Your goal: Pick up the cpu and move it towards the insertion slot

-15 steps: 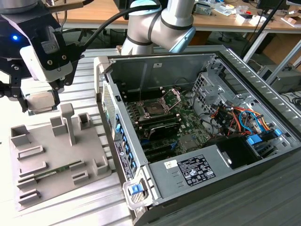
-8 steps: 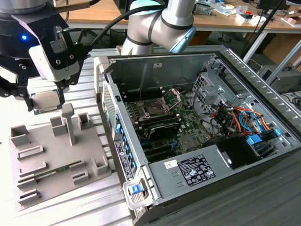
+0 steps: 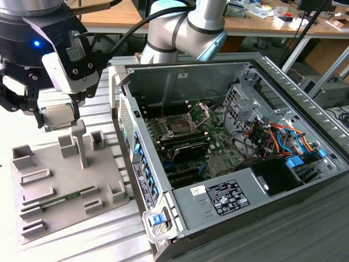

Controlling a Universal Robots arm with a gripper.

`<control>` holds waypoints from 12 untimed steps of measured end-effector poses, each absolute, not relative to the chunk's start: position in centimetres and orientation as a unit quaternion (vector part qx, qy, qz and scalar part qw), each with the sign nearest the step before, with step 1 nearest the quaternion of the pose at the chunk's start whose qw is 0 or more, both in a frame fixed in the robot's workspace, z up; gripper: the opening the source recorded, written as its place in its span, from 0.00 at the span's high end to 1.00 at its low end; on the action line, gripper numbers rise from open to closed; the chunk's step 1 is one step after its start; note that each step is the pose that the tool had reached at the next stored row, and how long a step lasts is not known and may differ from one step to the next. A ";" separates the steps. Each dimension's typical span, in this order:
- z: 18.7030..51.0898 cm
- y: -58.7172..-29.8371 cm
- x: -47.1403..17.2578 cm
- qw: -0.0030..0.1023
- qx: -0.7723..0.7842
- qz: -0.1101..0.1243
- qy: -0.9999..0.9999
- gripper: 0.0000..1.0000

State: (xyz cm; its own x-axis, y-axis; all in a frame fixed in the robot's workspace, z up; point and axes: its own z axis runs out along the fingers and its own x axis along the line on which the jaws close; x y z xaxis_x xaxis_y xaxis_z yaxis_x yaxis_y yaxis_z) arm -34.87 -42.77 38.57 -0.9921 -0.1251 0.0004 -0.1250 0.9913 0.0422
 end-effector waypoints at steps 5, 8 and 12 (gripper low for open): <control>38.6 -42.8 -34.3 0.001 0.063 -0.021 -0.998 0.45; 38.6 -42.8 -33.9 0.001 0.063 -0.021 -0.998 0.45; 38.6 -42.8 -33.1 0.001 0.063 -0.021 -0.998 0.45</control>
